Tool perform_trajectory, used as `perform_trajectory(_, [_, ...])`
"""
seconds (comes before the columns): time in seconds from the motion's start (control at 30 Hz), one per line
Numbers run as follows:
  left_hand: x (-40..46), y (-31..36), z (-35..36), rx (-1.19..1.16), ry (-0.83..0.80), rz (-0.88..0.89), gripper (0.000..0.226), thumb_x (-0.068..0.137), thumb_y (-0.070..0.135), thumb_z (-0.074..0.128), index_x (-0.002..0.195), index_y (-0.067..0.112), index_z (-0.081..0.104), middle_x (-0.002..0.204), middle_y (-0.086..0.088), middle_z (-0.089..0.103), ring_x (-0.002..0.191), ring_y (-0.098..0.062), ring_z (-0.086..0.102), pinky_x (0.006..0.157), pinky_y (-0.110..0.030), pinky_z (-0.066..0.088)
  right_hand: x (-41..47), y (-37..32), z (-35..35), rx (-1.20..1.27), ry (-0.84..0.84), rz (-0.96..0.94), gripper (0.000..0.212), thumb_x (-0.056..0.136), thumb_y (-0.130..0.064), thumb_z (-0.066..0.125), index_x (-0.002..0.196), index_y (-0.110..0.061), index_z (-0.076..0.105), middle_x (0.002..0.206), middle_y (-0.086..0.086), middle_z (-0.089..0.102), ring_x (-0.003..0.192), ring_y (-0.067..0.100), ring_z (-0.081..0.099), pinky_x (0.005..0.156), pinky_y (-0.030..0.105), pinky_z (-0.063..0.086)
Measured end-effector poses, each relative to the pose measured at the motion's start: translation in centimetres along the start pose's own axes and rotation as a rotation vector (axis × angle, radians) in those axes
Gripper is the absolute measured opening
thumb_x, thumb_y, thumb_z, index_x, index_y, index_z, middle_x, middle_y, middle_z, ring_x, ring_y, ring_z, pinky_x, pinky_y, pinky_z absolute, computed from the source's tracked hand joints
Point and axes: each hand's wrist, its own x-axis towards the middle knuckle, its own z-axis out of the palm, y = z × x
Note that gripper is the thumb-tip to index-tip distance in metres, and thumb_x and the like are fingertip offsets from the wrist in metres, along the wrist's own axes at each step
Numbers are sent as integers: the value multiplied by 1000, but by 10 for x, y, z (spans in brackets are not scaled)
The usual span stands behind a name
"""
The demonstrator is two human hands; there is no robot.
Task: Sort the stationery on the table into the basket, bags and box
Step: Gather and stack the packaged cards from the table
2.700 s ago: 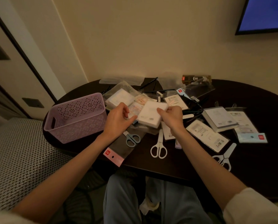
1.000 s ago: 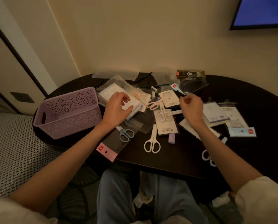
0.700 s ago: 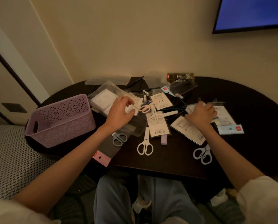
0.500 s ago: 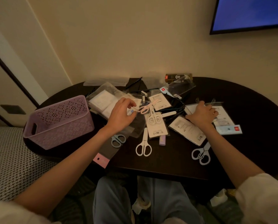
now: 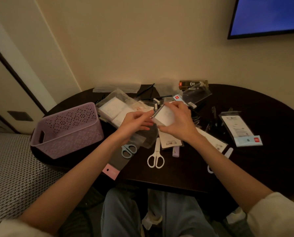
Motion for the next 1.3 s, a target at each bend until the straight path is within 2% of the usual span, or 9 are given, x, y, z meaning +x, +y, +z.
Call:
perform_trajectory(0.2, [-8,-3,-13,-99,25,-27,25,88,11,67,109,-1,67,106,-17,71,96,-23,70,82,-28,58,0,-22,16,0,-40,-95,97,66,-50,79,146,-20,33,136,5,33,124,20,31,104,32,28])
perform_trajectory(0.33, [-14,-3,-20,44,129,39,25,90,9,64,112,-3,66,105,-13,70,91,-17,69,72,-19,57,-6,-23,20,77,-143,-68,107,62,-61,77,147,-25,22,139,4,29,126,17,30,103,34,32])
perform_trajectory(0.47, [-13,-2,-32,180,193,113,20,92,13,62,108,3,69,102,-9,71,87,-12,68,72,-19,57,-14,-20,25,533,-212,44,61,95,-37,53,146,-21,25,136,4,43,116,15,50,82,22,50])
perform_trajectory(0.63, [-13,-3,-34,281,231,204,19,90,16,65,105,5,68,96,-7,72,83,-13,70,73,-24,58,-13,-18,18,955,-334,414,26,95,-19,56,120,-11,57,107,3,67,97,13,65,78,26,54])
perform_trajectory(0.8, [-9,-22,-53,583,461,389,20,87,24,70,101,10,69,89,-2,70,78,-9,65,71,-23,55,-9,-15,20,789,-109,525,22,94,-19,57,106,-3,66,91,1,66,85,11,61,72,20,48])
perform_trajectory(0.93, [-12,-42,-63,846,452,405,36,78,34,77,103,14,63,93,-1,63,80,-10,59,67,-27,51,-6,-21,26,884,-126,592,23,94,-15,56,114,-4,60,89,1,64,84,12,62,77,32,53])
perform_trajectory(1.03, [-14,-56,-64,1095,457,449,35,82,37,73,104,13,60,97,-3,61,88,-15,57,67,-30,49,-3,-34,34,898,-127,572,19,95,-11,53,112,-6,59,84,-4,60,78,6,59,70,26,53])
perform_trajectory(1.17, [-14,-63,-68,1078,494,476,13,90,25,63,95,12,61,89,-3,63,80,-18,59,59,-28,46,6,-46,52,972,-23,619,24,94,-8,54,118,-6,54,103,3,63,97,17,63,83,36,56])
perform_trajectory(1.3, [-12,-65,-74,1006,469,487,9,89,21,65,89,12,64,84,-2,65,76,-16,60,60,-28,48,18,-49,72,1055,5,681,27,93,-8,54,120,-4,50,118,11,62,98,17,62,81,33,57])
